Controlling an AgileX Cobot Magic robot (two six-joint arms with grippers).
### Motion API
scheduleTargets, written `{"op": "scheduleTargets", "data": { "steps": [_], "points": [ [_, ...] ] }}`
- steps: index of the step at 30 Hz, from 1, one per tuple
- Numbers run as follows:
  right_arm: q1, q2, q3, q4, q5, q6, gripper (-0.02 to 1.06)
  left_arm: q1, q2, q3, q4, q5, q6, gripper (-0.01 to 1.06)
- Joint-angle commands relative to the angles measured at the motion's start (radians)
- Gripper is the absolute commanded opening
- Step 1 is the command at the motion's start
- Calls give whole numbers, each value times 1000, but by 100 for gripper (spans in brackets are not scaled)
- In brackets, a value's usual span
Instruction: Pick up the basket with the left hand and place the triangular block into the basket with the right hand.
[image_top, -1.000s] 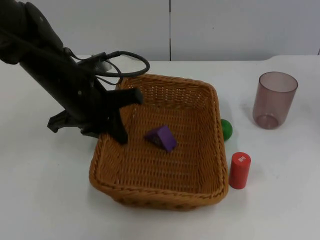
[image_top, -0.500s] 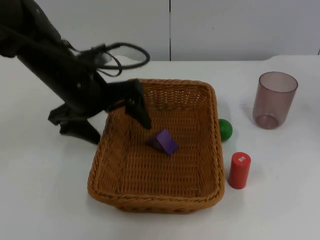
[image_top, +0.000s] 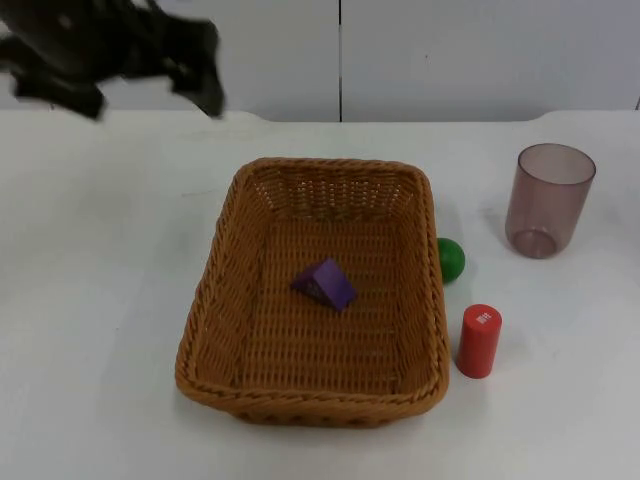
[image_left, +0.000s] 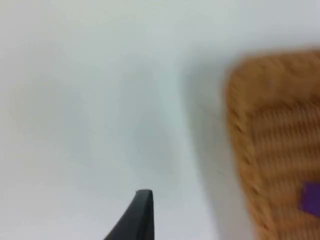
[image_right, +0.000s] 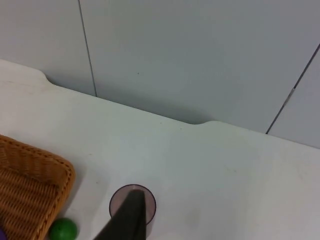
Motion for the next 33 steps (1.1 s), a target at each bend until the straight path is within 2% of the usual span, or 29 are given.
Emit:
{"op": "scheduleTargets", "data": {
  "steps": [1, 4, 9, 16, 18, 20, 24, 27, 30, 31, 32, 33],
  "points": [
    [-6, -10, -9, 2, 0, -7, 105, -5, -66, -4, 181, -17, -142, 105],
    [-6, -10, -9, 5, -9, -7, 105, -5, -139, -4, 395, -19, -260, 105],
    [-6, -10, -9, 5, -49, 3, 105, -5, -241, -4, 496, -24, -336, 105],
    [-6, -10, -9, 5, -83, 3, 105, -5, -355, -4, 493, -50, -354, 105],
    [-6, -10, -9, 5, -108, 3, 105, -5, -398, -4, 493, -88, -354, 105],
    [-6, -10, -9, 38, -138, 3, 105, -5, -444, -4, 506, -186, -354, 105],
    [-6, -14, -9, 71, -142, 3, 105, -5, -500, -4, 504, -232, -385, 105],
    [-6, -16, -9, 79, -133, 52, 105, -1, -532, -4, 495, -223, -425, 105],
    [-6, -16, -9, 38, -133, 90, 105, 29, -548, -4, 448, -172, -418, 105],
    [-6, -16, -9, 23, -135, 93, 105, 53, -548, -4, 413, -144, -383, 105],
    [-6, -16, -9, 6, -145, 93, 105, 99, -548, -4, 297, -108, -287, 105],
    [-6, -16, -9, 6, -145, 93, 105, 99, -548, -4, 297, -108, -287, 105]
  ]
}}
